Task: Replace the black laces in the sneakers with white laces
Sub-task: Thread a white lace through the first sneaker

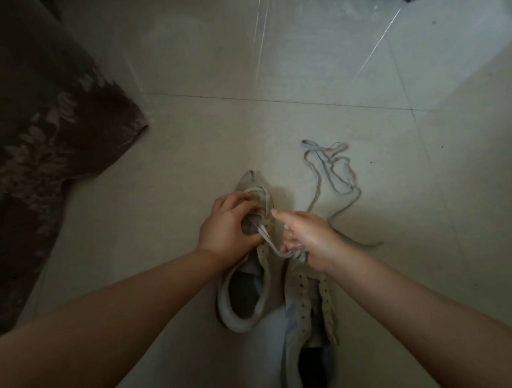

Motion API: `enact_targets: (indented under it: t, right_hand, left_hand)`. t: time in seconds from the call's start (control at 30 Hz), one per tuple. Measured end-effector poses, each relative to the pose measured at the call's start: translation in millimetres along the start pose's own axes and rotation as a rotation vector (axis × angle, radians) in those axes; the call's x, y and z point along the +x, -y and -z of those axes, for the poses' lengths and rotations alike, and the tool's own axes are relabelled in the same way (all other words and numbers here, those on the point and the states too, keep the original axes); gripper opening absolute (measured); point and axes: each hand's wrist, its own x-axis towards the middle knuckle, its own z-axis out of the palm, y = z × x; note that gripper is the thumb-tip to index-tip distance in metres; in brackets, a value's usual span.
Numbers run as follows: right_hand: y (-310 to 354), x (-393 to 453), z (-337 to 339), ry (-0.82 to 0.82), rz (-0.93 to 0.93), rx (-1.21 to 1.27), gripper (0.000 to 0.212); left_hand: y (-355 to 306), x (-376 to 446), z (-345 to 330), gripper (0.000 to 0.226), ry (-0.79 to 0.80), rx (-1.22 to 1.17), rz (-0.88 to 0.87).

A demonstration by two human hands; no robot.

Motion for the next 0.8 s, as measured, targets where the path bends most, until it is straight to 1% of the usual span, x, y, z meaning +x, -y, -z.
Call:
enact_targets:
  t: [0.03, 0.07, 0.1, 0.13, 0.2, 0.27, 0.33, 0.37, 0.4, 0.43, 0.47, 0.5, 0.6, 0.63, 0.67, 0.73, 0.8]
  right_hand:
    - [-1, 4, 2, -0.002, 0.036, -0.221, 0.033]
    - [0, 7, 3, 0.0, 0.076, -0.497, 0.038]
    - [3, 7, 1, 0.024, 0.106, -0.757, 0.042]
    - [7, 8, -1, 0.059, 0.12, -0.946, 0.045]
    - [17, 7, -8, 0.113, 0.147, -1.178, 0.046]
    - [29, 0, -15, 0.179, 0.248, -1.289, 0.04]
    - [39, -15, -15, 0.363, 0.374, -1.224, 0.036]
    - [43, -24, -14, 0.465, 0.398, -1.136, 0.039]
    - [45, -33, -13, 0.546, 0.385, -1.036, 0.039]
    - [43, -39, -11, 0.592, 0.364, -0.95, 0.039]
    - [39, -40, -8, 0.589, 0.355, -0.883, 0.038]
    - [31, -37, -5, 0.542, 0.365, -0.845, 0.037]
    - [11, -21, 6, 0.251, 0.439, -0.83, 0.034]
    - [7, -18, 10, 0.18, 0.442, -0.792, 0.034]
    - [4, -16, 13, 0.133, 0.438, -0.728, 0.034]
    - [1, -14, 17, 0.071, 0.466, -0.604, 0.036]
    - [1, -14, 16, 0.033, 0.575, -0.546, 0.036]
  left_hand:
    - [-2, 0, -1, 0.052, -0.02, 0.017, 0.0]
    - [-3, -1, -2, 0.053, -0.031, 0.03, 0.008]
    - [-3, -1, -3, 0.058, -0.034, 0.044, 0.011]
    - [-3, -1, -3, 0.065, -0.032, 0.062, 0.008]
    - [-2, -2, -2, 0.071, -0.035, 0.106, -0.046]
    - [-1, -1, -1, 0.065, -0.021, 0.133, -0.091]
    - [2, 0, -2, 0.062, 0.009, 0.159, -0.111]
    - [4, 1, -1, 0.061, 0.017, 0.17, -0.1]
    - [6, 2, 0, 0.063, 0.024, 0.174, -0.07]
    - [6, 2, 2, 0.065, 0.027, 0.173, -0.043]
    - [6, 3, 3, 0.065, 0.012, 0.166, -0.033]
    - [6, 2, 3, 0.061, -0.011, 0.156, -0.04]
    - [0, 2, 3, 0.041, -0.088, 0.158, -0.08]
    - [-2, 2, 4, 0.04, -0.099, 0.138, -0.063]
    - [-4, 2, 3, 0.045, -0.115, 0.103, -0.029]
    - [-6, 2, 2, 0.063, -0.176, 0.003, 0.072]
    - [-5, 2, 0, 0.073, -0.164, -0.128, 0.154]
